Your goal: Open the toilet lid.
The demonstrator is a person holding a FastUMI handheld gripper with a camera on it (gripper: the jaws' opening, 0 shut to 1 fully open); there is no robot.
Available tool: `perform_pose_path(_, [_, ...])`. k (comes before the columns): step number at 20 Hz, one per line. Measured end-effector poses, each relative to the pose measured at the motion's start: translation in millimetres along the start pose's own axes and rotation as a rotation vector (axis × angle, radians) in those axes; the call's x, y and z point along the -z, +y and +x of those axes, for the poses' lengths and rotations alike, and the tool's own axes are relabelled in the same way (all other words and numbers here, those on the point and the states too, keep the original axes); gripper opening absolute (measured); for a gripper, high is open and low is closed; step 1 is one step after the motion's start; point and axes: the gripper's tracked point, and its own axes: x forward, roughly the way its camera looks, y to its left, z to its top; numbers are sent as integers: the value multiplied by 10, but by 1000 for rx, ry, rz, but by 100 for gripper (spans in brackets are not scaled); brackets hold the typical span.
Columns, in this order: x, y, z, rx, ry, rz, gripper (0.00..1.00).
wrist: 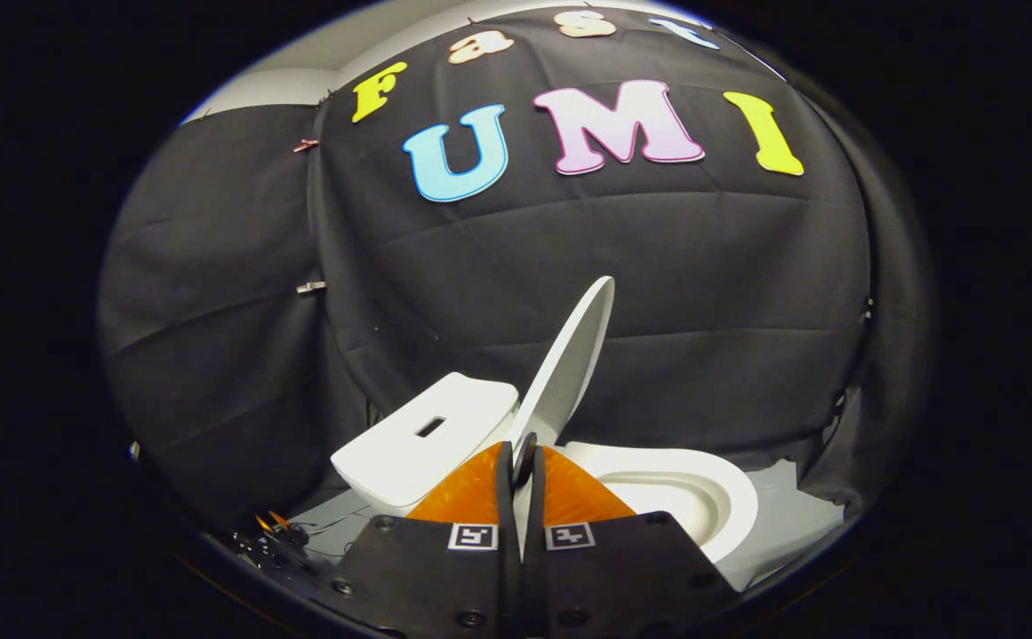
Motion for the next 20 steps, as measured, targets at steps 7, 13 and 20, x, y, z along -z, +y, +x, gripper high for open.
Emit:
perform_pose_path(7, [-94,455,172,-72,-4,-32,5])
perform_pose_path(13, [-118,808,352,-138,14,-58,5])
perform_pose_path(20, [-126,1214,558,-149,35,-103,5])
